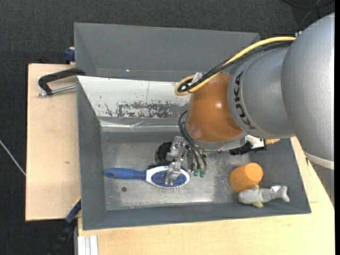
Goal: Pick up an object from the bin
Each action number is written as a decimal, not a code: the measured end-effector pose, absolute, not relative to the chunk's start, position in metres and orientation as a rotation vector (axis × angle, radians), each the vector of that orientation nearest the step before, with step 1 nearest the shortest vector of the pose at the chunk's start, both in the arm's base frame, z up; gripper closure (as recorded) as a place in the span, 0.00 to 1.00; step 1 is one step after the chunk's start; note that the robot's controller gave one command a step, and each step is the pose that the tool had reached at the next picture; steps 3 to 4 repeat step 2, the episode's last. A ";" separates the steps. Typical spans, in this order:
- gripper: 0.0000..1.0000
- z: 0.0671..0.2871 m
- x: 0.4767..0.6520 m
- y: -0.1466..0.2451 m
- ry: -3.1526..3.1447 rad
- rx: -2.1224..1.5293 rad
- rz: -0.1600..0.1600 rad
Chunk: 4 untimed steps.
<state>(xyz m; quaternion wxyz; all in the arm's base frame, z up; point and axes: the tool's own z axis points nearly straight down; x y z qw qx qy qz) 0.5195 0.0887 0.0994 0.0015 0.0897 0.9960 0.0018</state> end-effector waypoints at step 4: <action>1.00 0.238 0.535 0.054 3.128 0.086 0.002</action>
Offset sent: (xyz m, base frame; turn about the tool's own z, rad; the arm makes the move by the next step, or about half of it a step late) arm -0.0012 -0.0163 -0.0262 0.0536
